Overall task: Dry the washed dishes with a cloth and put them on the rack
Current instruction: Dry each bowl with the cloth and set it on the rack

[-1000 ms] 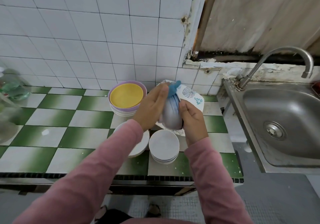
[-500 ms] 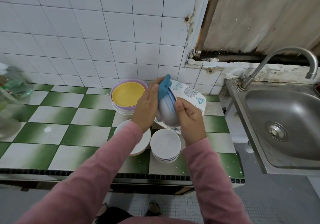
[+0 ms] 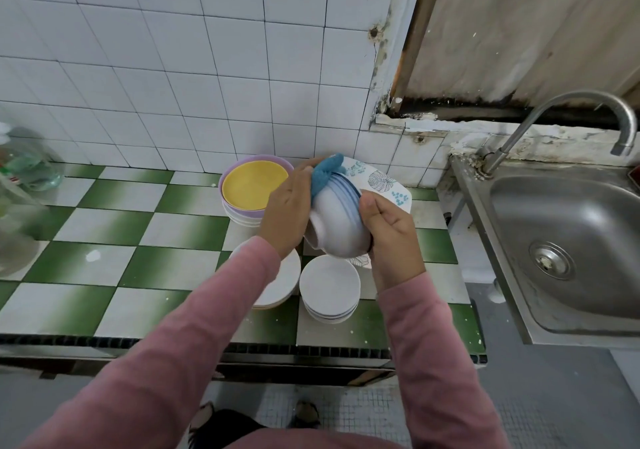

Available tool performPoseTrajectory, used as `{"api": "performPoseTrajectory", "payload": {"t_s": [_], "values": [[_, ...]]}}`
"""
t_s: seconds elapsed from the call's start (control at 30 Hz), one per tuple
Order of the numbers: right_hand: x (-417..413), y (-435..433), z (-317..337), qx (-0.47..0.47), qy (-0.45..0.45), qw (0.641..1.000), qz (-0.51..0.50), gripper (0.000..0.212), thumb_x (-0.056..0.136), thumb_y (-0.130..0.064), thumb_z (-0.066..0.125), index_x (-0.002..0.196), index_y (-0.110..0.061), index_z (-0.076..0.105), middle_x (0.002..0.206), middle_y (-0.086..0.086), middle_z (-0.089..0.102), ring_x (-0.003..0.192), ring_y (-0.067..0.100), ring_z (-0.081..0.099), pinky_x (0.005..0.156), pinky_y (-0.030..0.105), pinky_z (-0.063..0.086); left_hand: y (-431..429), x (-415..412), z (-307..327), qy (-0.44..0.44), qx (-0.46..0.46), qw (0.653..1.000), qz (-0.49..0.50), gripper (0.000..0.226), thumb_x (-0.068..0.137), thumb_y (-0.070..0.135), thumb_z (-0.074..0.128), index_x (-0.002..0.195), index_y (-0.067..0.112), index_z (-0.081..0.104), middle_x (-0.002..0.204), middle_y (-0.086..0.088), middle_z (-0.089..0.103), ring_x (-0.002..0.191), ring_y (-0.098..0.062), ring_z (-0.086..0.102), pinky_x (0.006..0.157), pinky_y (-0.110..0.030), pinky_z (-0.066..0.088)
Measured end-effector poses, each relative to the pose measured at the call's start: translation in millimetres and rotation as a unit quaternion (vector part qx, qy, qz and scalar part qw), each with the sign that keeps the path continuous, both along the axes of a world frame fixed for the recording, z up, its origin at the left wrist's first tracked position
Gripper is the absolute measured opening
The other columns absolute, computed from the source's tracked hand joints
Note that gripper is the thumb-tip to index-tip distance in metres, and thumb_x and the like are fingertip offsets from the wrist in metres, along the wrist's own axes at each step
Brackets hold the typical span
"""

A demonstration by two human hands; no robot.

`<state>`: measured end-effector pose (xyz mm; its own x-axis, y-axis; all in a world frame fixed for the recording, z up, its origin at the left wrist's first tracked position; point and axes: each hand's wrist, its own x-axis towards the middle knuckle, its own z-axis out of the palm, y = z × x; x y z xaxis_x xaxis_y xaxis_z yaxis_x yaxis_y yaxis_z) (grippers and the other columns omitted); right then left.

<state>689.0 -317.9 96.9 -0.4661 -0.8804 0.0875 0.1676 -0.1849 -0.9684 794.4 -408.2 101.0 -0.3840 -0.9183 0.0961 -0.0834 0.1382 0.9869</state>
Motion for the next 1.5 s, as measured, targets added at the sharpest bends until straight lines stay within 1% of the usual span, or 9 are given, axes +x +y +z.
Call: {"api": "performPoseTrajectory", "payload": {"t_s": [0.13,0.3,0.5,0.7,0.87,1.0,1.17,1.4,1.5], "values": [[10.0,-1.9,-1.7,0.000,-0.079,0.997,-0.018,0.021,0.096,-0.023,0.057,0.087,-0.020,0.076,0.096,-0.004,0.074,0.098,0.017,0.063,0.096,0.046,0.050,3.6,1.6,4.8,0.029,-0.044,0.999,0.004,0.036,0.102,0.021,0.033,0.107,0.040,0.063,0.107,0.024,0.065,0.101,0.008,0.057,0.089,-0.017,0.043],[9.9,-2.3,-1.7,0.015,-0.035,0.999,0.001,0.029,0.101,-0.014,0.048,0.081,-0.001,0.063,0.096,0.020,0.063,0.093,0.020,0.056,0.089,0.042,0.047,2.1,11.5,-4.3,-0.018,-0.250,0.966,-0.064,0.040,0.096,0.024,0.034,0.121,0.018,0.066,0.128,0.000,0.062,0.123,-0.009,0.052,0.107,-0.024,0.036],[6.2,0.8,-0.1,0.004,-0.202,0.979,0.034,0.022,0.088,-0.027,0.062,0.092,-0.012,0.077,0.102,0.008,0.072,0.110,0.029,0.058,0.105,0.055,0.042,-8.7,6.5,17.0,0.048,0.045,0.997,-0.039,0.035,0.097,0.015,0.041,0.108,0.017,0.074,0.109,0.006,0.073,0.109,-0.011,0.064,0.101,-0.038,0.047],[11.1,-2.6,2.3,-0.047,-0.412,0.910,0.016,0.031,0.099,-0.026,0.042,0.117,-0.010,0.061,0.111,0.007,0.072,0.099,0.021,0.070,0.075,0.045,0.061,-13.2,5.0,34.6,0.119,0.132,0.984,-0.014,0.040,0.098,0.024,0.037,0.115,0.012,0.071,0.113,-0.008,0.073,0.112,-0.024,0.066,0.104,-0.044,0.048],[14.7,-10.3,7.4,-0.106,-0.517,0.849,0.012,0.044,0.102,-0.024,0.041,0.093,-0.001,0.077,0.100,0.014,0.075,0.087,0.028,0.074,0.077,0.051,0.056,3.0,-8.1,-1.5,0.197,0.199,0.957,0.074,0.039,0.088,0.046,0.043,0.105,0.028,0.072,0.110,0.005,0.070,0.108,-0.023,0.064,0.093,-0.039,0.050],[15.9,-15.0,8.4,-0.098,-0.477,0.873,0.000,0.042,0.099,-0.029,0.043,0.122,-0.001,0.065,0.129,0.018,0.064,0.113,0.029,0.065,0.093,0.049,0.055,26.2,-15.4,-35.9,0.198,-0.010,0.975,0.097,0.046,0.096,0.051,0.032,0.134,0.032,0.051,0.137,0.000,0.054,0.127,-0.022,0.048,0.108,-0.042,0.039],[20.8,-16.7,1.5,-0.058,-0.394,0.917,-0.034,0.063,0.094,-0.036,0.048,0.147,-0.004,0.040,0.147,0.019,0.049,0.134,0.035,0.048,0.097,0.044,0.052,17.2,-8.3,-33.9,0.012,-0.330,0.942,0.062,0.045,0.105,0.031,0.026,0.143,0.015,0.044,0.146,-0.006,0.043,0.136,-0.028,0.039,0.115,-0.047,0.030],[16.5,-16.5,6.3,0.062,-0.194,0.976,-0.074,0.015,0.107,-0.022,0.040,0.104,-0.016,0.054,0.094,0.002,0.067,0.078,0.017,0.061,0.057,0.027,0.055,-2.1,-18.4,-14.1,-0.066,-0.151,0.986,0.031,0.046,0.100,0.031,0.029,0.131,0.012,0.058,0.129,-0.004,0.058,0.119,-0.011,0.048,0.109,-0.033,0.036],[20.4,-20.7,5.7,0.080,-0.126,0.984,-0.099,0.017,0.107,-0.019,0.039,0.099,-0.019,0.054,0.085,-0.003,0.067,0.079,0.016,0.060,0.064,0.030,0.052,13.5,-23.1,-16.2,-0.097,-0.261,0.960,0.043,0.045,0.103,0.027,0.028,0.135,0.008,0.054,0.134,-0.008,0.054,0.126,-0.016,0.045,0.114,-0.035,0.032]]}}
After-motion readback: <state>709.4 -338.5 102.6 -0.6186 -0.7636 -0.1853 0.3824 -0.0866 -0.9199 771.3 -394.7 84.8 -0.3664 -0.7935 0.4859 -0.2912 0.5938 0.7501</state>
